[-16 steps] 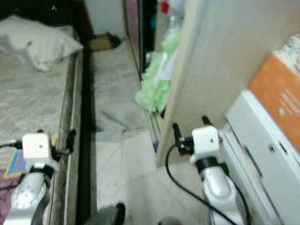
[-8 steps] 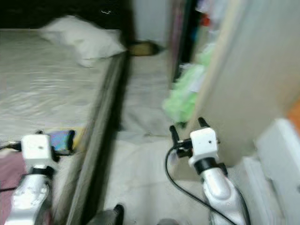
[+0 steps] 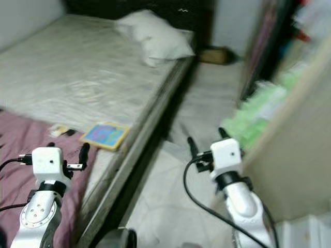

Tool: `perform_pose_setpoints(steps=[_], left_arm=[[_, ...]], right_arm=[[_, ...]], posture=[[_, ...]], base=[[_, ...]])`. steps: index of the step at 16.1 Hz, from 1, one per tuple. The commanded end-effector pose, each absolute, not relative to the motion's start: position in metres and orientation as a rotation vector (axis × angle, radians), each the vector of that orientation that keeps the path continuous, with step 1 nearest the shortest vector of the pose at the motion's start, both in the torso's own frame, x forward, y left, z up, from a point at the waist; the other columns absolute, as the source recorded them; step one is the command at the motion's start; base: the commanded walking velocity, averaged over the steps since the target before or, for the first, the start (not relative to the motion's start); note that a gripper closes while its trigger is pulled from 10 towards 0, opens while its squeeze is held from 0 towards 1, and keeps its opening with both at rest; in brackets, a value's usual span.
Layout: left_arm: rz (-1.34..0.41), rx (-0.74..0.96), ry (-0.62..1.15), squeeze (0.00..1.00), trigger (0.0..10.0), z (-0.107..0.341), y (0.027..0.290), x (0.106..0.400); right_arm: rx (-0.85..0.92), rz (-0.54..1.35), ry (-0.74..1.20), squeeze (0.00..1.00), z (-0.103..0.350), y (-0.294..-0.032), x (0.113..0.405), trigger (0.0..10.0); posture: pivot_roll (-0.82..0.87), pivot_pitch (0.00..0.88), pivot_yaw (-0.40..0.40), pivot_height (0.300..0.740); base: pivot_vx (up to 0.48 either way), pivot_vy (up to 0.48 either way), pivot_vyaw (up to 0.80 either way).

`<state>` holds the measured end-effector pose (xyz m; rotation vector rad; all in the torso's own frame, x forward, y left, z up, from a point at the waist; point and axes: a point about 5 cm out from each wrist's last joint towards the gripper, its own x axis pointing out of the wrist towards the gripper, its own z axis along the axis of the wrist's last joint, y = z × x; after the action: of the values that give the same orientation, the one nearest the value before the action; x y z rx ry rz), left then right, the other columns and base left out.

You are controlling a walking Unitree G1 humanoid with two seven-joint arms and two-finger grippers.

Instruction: Clean up the room

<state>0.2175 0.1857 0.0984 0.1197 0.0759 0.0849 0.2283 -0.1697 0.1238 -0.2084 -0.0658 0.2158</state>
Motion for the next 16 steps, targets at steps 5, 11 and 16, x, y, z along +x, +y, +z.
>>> perform_pose_setpoints(steps=[5,11,16], left_arm=[[0.108,0.127,0.051,0.00,10.0,0.1040,0.1946,0.2238],[0.108,0.116,0.036,0.00,10.0,0.1078,0.1915,0.2267],[0.102,0.112,0.041,0.00,10.0,0.1060,0.1890,0.2258]], right_arm=[[-0.189,0.223,-0.105,0.00,0.1310,-0.1644,0.2348,10.0],[-0.170,0.238,-0.114,0.00,0.1319,-0.1569,0.2356,10.0],[-0.174,0.225,-0.106,0.00,0.1304,-0.1600,0.2343,10.0]], posture=[[-0.07,0.096,-0.001,0.740],[-0.07,0.101,-0.001,0.740],[-0.07,0.100,-0.005,0.740]], base=[[0.000,0.000,0.80],[0.000,0.000,0.80],[0.000,0.000,0.80]])
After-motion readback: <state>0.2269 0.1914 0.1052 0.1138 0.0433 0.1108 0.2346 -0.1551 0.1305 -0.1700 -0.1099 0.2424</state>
